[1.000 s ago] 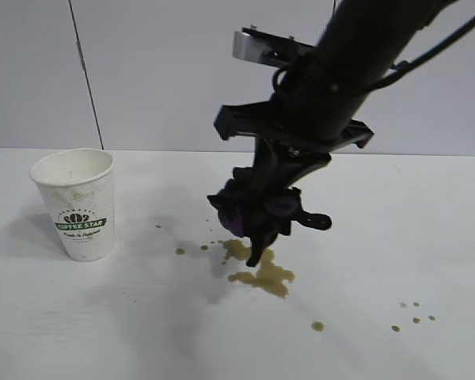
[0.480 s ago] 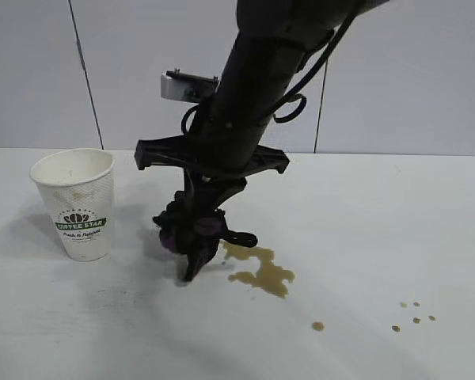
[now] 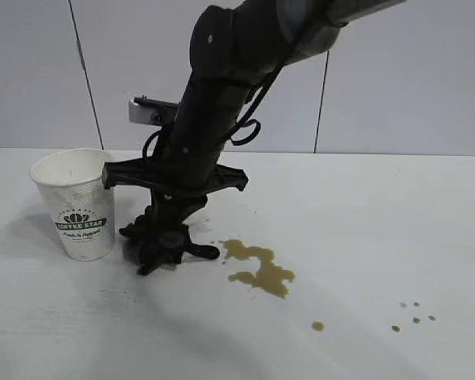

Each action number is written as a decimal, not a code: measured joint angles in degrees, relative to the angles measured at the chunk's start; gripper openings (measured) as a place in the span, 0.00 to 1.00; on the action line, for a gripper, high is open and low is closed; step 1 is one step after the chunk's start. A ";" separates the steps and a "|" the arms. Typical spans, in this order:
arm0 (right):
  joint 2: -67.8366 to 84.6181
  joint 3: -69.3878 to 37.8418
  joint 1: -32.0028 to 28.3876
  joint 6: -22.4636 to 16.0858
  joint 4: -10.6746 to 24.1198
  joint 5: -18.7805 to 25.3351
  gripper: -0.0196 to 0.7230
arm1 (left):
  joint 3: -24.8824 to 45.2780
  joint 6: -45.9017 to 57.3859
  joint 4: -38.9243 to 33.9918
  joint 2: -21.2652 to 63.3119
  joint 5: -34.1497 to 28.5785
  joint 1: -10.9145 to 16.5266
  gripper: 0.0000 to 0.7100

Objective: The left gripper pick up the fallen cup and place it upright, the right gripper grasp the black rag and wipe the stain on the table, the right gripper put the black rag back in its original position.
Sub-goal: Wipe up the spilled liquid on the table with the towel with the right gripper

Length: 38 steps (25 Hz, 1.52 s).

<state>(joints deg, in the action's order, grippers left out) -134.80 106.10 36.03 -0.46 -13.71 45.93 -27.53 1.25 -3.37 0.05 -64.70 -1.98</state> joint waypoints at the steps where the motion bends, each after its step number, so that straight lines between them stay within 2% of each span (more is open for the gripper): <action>1: -0.07 0.12 0.00 -0.07 0.60 0.49 0.11 | 0.00 0.00 0.00 0.00 0.00 0.00 0.80; 3: -0.07 0.96 0.00 -0.18 2.68 2.47 0.11 | 0.00 0.00 0.00 0.00 0.00 0.00 0.80; 9: -0.07 2.67 0.00 -0.38 14.24 11.84 0.11 | 0.00 0.00 0.00 0.00 0.00 0.00 0.80; 12: -0.07 2.67 0.00 -0.16 16.57 17.92 0.11 | 0.00 0.00 0.05 0.00 0.00 0.00 0.80; 15: -0.07 2.67 0.00 1.27 15.37 22.16 0.11 | 0.00 0.00 0.05 0.00 0.00 0.00 0.80; 20: -0.07 2.67 0.09 4.69 7.55 23.28 0.11 | 0.00 0.00 0.05 0.00 0.00 0.00 0.80; 22: -0.02 2.67 0.27 5.37 6.79 23.28 0.11 | 0.00 0.00 0.05 0.00 0.00 0.00 0.80; 24: 0.02 2.67 0.46 5.71 7.58 23.28 0.11 | 0.00 0.00 0.05 0.00 0.00 0.00 0.80; 26: 0.09 2.67 0.64 5.34 11.45 23.30 0.11 | 0.00 0.00 0.05 0.00 0.00 0.00 0.80; 28: 0.09 2.67 0.70 3.07 17.59 23.17 0.11 | 0.00 0.00 0.05 0.00 0.00 0.00 0.80; 30: 0.09 2.67 0.70 -0.48 25.91 23.05 0.11 | 0.00 0.00 0.05 0.00 0.00 0.00 0.80; 31: 0.09 2.67 0.70 -2.22 29.00 23.05 0.11 | 0.00 0.00 0.05 0.00 0.00 0.00 0.80; 32: 0.09 2.67 0.70 -3.37 31.69 23.05 0.11 | 0.00 0.00 0.05 0.00 0.00 0.00 0.80; 33: 0.09 2.67 0.52 -4.26 32.72 23.11 0.11 | 0.00 0.00 0.05 0.00 0.00 0.00 0.80; 35: 0.09 2.67 0.32 -4.30 31.45 23.28 0.11 | 0.00 0.00 0.05 0.00 0.00 0.00 0.80; 36: 0.15 2.67 0.14 -3.79 29.13 23.29 0.11 | 0.00 0.00 0.05 0.00 0.00 0.00 0.80; 38: 0.32 2.67 0.05 -1.62 22.13 23.34 0.11 | 0.00 0.00 0.05 0.00 0.00 0.00 0.80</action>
<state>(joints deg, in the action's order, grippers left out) -134.47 108.77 36.08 -2.08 8.42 69.28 -27.53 1.25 -3.32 0.05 -64.70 -1.98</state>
